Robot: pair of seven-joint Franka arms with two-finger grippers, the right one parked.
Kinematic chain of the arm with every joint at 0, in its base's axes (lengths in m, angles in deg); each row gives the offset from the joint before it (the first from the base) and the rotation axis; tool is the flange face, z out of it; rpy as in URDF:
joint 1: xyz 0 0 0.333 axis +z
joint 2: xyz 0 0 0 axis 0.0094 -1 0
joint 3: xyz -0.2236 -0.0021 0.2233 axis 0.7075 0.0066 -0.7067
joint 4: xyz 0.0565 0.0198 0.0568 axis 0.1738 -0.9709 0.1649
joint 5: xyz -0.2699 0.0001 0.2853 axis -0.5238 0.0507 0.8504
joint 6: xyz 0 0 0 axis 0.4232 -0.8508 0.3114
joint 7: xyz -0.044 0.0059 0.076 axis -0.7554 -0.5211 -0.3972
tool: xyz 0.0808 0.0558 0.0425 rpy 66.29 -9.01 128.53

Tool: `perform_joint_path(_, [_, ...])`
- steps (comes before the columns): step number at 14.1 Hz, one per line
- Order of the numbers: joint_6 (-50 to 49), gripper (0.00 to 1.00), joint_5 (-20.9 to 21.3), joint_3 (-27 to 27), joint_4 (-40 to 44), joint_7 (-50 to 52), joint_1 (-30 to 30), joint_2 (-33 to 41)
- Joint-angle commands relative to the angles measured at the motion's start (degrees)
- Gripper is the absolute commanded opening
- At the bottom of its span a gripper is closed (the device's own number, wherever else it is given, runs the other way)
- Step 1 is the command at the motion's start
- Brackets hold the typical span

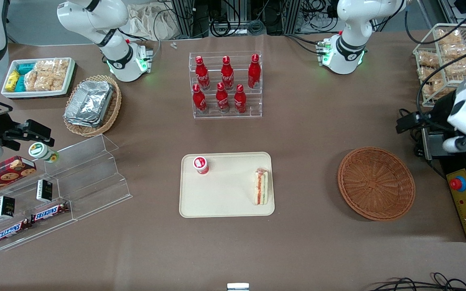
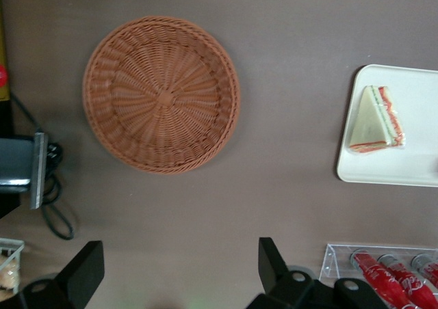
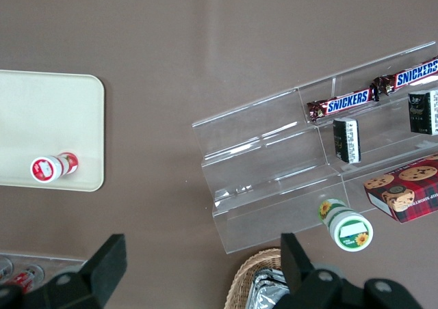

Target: Place sandwich from basket to tray

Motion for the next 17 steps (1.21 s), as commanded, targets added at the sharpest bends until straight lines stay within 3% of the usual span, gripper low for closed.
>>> perform_joint_path(1, [-0.2,1.00,-0.9,-2.3,-5.0,-1.8,-2.0,5.2])
perform_joint_path(4, [-0.3,1.00,-0.9,-13.7,-5.4,-1.8,-12.8,5.8])
perform_joint_path(5, [-0.3,1.00,-0.9,-15.2,-5.4,-1.8,-14.2,5.9])
perform_joint_path(14, [-0.4,1.00,0.1,-15.3,-2.8,-2.9,-15.9,4.4])
perform_joint_path(17, [-0.4,1.00,5.5,-14.9,-2.7,-3.5,-17.4,4.5])
